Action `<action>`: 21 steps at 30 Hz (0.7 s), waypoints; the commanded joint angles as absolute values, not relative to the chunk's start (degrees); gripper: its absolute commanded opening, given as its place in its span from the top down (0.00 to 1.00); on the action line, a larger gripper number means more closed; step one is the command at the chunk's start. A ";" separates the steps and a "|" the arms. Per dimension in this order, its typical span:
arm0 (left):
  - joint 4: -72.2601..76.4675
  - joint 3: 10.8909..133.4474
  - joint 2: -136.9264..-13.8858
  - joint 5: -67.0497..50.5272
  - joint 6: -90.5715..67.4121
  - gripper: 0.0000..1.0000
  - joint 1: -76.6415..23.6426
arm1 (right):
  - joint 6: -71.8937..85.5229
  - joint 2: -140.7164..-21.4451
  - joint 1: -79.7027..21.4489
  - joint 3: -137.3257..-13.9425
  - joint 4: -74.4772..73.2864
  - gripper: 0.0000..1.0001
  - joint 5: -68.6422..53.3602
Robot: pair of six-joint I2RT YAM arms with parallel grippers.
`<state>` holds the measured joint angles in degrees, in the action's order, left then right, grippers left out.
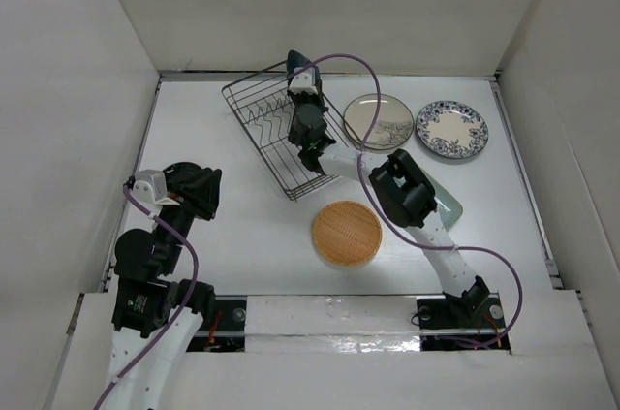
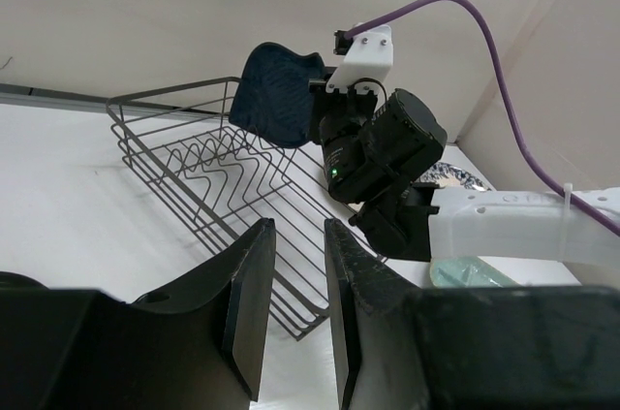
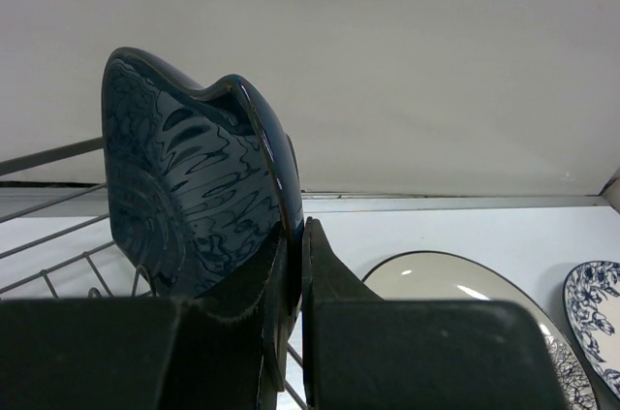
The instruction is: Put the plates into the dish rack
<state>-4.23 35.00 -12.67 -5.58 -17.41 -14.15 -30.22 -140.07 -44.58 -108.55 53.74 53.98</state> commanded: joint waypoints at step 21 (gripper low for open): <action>-1.85 35.51 -12.66 -6.59 -17.23 0.77 -14.24 | -37.71 -139.04 -46.85 -102.66 69.35 0.71 58.27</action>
